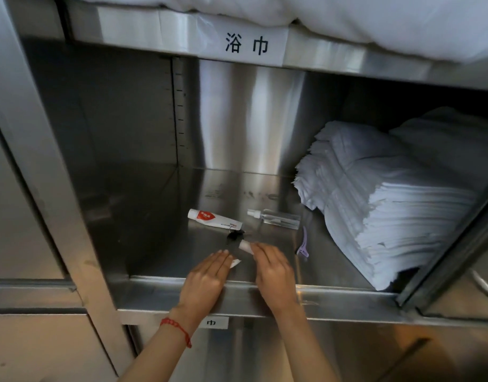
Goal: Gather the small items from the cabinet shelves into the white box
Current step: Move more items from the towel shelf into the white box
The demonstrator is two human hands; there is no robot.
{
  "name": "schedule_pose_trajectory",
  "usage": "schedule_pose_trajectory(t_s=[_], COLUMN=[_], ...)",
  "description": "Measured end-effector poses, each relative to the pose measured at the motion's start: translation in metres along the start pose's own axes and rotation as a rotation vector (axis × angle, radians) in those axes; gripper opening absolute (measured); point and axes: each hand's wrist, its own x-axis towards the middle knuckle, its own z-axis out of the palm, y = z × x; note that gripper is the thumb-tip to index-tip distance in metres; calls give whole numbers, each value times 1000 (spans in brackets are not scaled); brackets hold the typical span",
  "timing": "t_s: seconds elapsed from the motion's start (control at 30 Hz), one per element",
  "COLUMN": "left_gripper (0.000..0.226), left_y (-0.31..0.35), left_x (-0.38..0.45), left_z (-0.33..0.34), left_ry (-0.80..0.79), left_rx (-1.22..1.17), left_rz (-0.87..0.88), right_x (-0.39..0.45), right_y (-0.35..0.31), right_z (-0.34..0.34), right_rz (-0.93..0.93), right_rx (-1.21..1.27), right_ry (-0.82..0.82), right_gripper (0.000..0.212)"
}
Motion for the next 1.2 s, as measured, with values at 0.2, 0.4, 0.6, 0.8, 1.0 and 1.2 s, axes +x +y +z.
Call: schedule_pose_trajectory(t_s=[0.2,0.4,0.6,0.8,1.0,1.2], left_gripper=[68,67,40,37,36,38], left_y=[25,70,126,183,242,295], left_x=[18,32,43,52,56,61], left_z=[2,11,16,17,19,14], left_ry=[64,134,263,313,324,337], left_rx=[-31,-105,-173,-212,-262,-311], left_rz=[75,144,251,345,427,473], right_x=[-8,-30,-63,-101,-141,-174], right_y=[21,45,68,89,112,129], right_z=[-24,-62,-111,-158,-205,-248], right_rz=[-5,14,62,114,204,279], right_rx=[-45,-93,-166,-249,-323,-384], right_ry=[94,146,142,164,173,192], right_gripper=[50,51,52,44,43,45])
